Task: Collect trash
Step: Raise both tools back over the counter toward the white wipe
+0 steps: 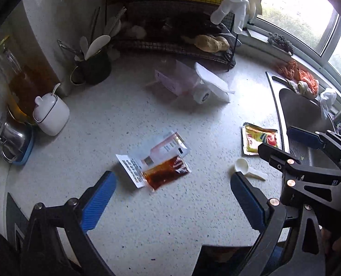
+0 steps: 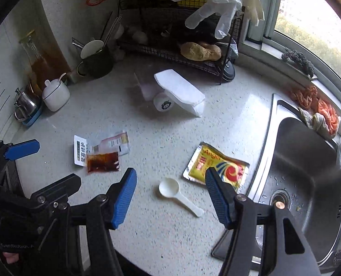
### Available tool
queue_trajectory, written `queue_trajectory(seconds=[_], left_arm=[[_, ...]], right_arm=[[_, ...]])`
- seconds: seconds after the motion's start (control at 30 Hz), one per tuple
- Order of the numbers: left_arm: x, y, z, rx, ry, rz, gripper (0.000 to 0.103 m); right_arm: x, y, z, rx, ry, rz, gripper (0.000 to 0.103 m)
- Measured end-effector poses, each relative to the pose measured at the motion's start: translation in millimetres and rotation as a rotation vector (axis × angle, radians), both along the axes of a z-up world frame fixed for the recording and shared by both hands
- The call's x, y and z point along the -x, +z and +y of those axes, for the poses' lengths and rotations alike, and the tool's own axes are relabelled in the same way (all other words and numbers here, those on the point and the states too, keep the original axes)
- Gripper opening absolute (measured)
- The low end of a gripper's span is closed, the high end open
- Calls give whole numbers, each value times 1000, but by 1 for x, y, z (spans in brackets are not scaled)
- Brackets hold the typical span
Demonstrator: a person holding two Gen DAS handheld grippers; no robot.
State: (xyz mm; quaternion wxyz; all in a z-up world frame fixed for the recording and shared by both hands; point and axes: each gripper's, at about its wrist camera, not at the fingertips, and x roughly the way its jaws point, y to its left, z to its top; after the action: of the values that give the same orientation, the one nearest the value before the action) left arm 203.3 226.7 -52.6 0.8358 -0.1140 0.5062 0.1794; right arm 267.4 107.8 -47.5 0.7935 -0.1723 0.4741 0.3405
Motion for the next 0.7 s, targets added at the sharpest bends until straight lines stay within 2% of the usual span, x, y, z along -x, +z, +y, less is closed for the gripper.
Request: queue_trajectory(seconds=[0.17,0.37,0.57,0.7], left_arm=[[-39,0,41,-12,17,8,99],[-83,-11,78,25,24,13,99],[-115,-29,101,57,16,41,99],[-124,-41,113,67,14,64,99]], right_arm=[[-35,0,36,18,18,-6,59],[-78,-10,70,49,14,-7,59],[-110,-28,94,64,18,49,59],[-119,-42,104,59,35,120,59]])
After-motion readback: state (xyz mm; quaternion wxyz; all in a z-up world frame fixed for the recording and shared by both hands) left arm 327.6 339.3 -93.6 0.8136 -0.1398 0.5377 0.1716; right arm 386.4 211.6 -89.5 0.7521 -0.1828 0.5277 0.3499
